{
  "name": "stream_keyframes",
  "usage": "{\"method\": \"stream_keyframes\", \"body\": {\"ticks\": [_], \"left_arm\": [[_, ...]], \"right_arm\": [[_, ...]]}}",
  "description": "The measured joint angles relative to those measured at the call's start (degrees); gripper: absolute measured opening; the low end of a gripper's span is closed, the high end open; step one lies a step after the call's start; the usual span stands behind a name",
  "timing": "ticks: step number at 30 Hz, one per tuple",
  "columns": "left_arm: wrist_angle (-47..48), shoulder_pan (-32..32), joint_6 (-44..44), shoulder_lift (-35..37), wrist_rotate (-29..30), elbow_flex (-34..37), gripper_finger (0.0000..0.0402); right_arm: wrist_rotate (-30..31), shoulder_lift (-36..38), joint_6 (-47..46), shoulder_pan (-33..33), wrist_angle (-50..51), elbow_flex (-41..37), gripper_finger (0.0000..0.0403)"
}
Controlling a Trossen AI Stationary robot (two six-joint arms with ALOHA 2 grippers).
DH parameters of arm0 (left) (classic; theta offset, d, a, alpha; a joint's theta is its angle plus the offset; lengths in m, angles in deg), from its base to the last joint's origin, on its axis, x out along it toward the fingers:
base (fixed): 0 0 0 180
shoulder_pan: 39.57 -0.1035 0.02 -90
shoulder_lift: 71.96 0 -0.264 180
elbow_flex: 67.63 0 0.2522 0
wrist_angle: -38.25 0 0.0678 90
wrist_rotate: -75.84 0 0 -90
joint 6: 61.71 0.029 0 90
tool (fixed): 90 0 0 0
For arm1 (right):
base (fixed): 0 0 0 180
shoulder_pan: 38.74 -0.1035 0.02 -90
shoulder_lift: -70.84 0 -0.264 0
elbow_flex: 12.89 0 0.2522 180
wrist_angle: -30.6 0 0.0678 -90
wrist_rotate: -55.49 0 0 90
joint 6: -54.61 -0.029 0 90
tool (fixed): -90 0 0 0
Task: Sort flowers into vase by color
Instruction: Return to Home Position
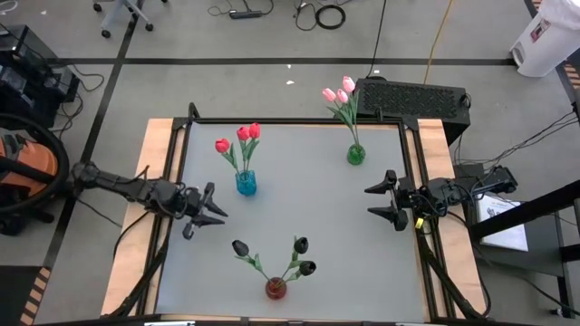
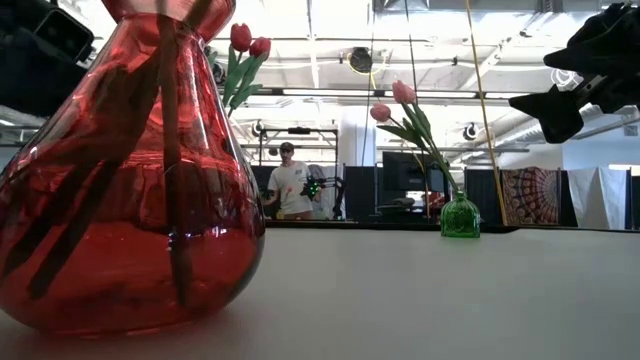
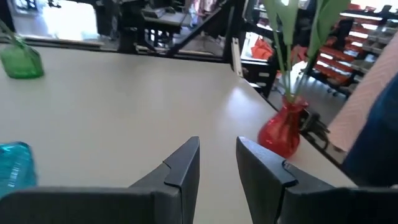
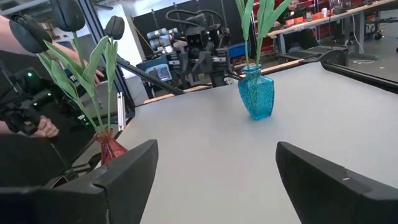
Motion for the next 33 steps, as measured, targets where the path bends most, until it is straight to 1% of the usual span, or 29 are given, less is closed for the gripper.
{"method": "stream_keyframes", "body": {"ticks": [5, 33], "left_arm": [[0.2, -1.6, 1.8, 0.5, 0.0, 0.0, 0.0112], [0.3, -1.5, 1.8, 0.4, 0.3, 0.1, 0.0112]], "right_arm": [[0.0, 0.0, 0.0, 0.0, 0.0, 0.0, 0.0318], [0.0, 0.0, 0.0, 0.0, 0.0, 0.0, 0.0318]]}}
